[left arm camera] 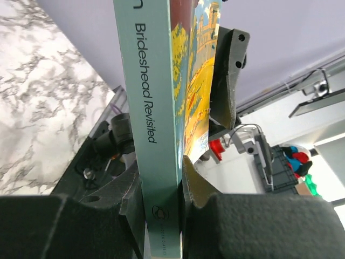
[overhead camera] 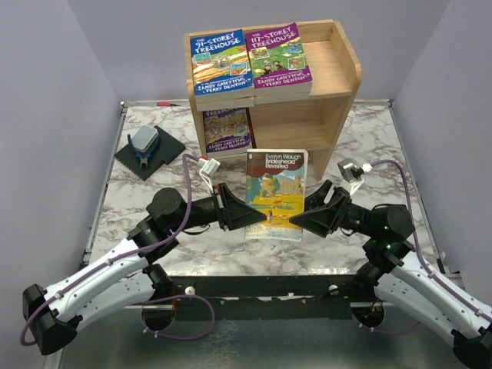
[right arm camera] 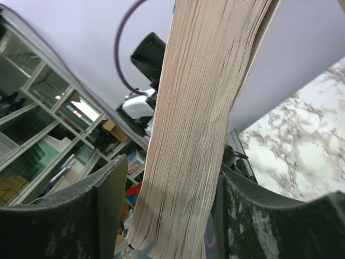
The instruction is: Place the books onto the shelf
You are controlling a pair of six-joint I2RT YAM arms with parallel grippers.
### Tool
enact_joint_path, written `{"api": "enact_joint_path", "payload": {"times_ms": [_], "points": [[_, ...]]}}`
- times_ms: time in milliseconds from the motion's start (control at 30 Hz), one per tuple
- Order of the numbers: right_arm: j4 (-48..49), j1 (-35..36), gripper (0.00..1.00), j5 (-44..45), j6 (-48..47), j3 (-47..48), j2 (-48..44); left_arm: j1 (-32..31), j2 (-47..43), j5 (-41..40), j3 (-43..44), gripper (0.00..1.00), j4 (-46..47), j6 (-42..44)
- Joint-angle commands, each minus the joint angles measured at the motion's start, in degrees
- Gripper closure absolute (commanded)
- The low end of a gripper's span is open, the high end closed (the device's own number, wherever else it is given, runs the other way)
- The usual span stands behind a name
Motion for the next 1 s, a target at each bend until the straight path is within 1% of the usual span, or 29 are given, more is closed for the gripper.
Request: {"api": "enact_joint_path", "payload": {"times_ms": [0, 167, 367, 500, 800, 967], "points": [[-7.4, 0.57, 0.39, 0.65, -2.43, 3.11, -0.58, 0.34, -1.23, -7.51, 1.58, 1.0, -5.7, 5.67], [-16.63, 1.32, 0.41, 3.52, -5.73, 5.28, 0.37, 0.29, -1.78, -11.48, 1.93, 1.0, -8.67, 6.61], [-22.44, 2.07, 0.47, 6.49, -7.48, 6.47, 1.52, 0.34, -2.87, -16.45, 1.27, 1.0, -11.69, 6.42], [-21.96, 3.16, 0.51, 7.1, -6.79, 5.51, 2.63, 0.39, -3.24, -19.38, 0.76, 1.0, -11.93, 5.69], [-21.68, 4.92, 0.56, 9.82, -5.49, 4.08, 2.49, 0.33, -4.12, -24.55, 0.44, 1.0, -11.42, 5.02], [-21.22, 5.51, 0.64, 12.39, -3.96, 2.24, 1.99, 0.34, -4.08, -25.17, -0.76, 1.0, -9.62, 4.02]]}}
